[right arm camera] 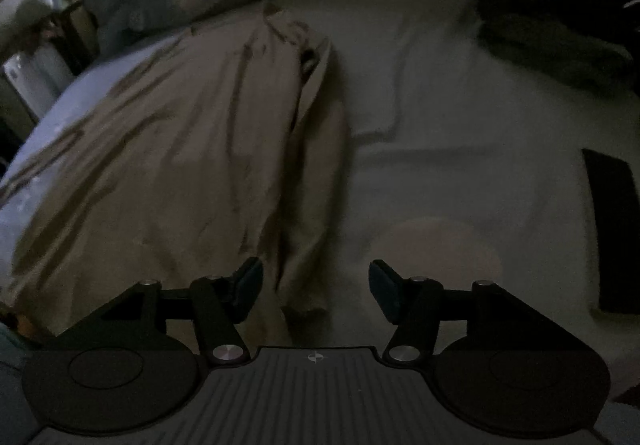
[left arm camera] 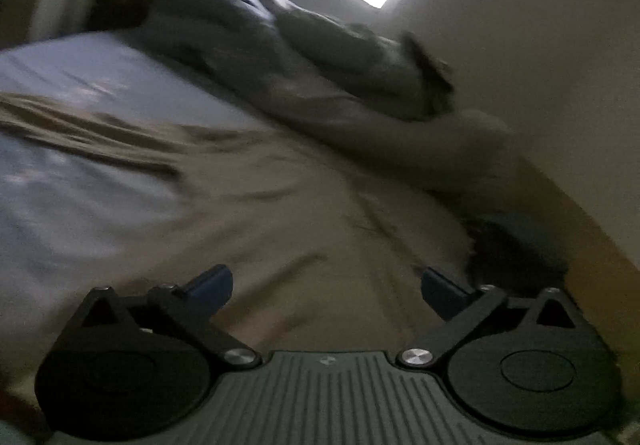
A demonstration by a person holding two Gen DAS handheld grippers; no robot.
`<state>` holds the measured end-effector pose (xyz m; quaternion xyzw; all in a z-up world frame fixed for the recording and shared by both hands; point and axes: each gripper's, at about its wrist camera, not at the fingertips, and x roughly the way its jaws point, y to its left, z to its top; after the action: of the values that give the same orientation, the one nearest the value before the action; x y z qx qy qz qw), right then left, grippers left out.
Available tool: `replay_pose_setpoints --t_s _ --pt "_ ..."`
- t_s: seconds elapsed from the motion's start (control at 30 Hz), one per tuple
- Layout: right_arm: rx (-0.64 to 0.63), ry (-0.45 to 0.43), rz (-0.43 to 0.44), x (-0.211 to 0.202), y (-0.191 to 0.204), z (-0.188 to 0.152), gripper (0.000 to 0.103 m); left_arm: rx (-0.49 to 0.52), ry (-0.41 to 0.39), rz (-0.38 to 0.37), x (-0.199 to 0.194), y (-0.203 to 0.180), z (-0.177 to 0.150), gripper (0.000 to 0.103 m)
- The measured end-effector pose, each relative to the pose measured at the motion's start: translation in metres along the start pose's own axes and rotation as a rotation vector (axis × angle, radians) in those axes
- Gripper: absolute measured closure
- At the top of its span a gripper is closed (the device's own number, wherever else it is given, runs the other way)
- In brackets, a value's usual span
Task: Fold clothes
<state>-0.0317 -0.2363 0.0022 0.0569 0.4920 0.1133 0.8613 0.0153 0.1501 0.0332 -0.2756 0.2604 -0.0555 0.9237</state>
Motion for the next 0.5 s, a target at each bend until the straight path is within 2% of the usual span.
replay_pose_setpoints --t_s 0.13,0.17,0.27,0.33,0.5 --pt "0.002 0.029 0.008 0.018 0.001 0.003 0.055 0.061 0.019 -0.091 0.062 -0.018 -0.019 0.0" --pt "-0.002 0.042 0.001 0.024 0.001 0.004 0.06 0.073 0.031 -0.101 0.076 -0.02 -0.023 0.0" --pt "0.01 0.059 -0.003 0.036 -0.003 0.006 0.095 0.087 0.074 -0.111 0.11 -0.021 -0.036 0.0" --pt "0.03 0.056 0.016 0.033 -0.008 0.01 0.098 0.093 0.102 -0.104 0.125 -0.019 -0.043 0.0" --pt "0.075 0.0 -0.053 0.008 -0.048 0.026 0.099 0.089 0.153 -0.109 0.146 -0.01 -0.057 0.0"
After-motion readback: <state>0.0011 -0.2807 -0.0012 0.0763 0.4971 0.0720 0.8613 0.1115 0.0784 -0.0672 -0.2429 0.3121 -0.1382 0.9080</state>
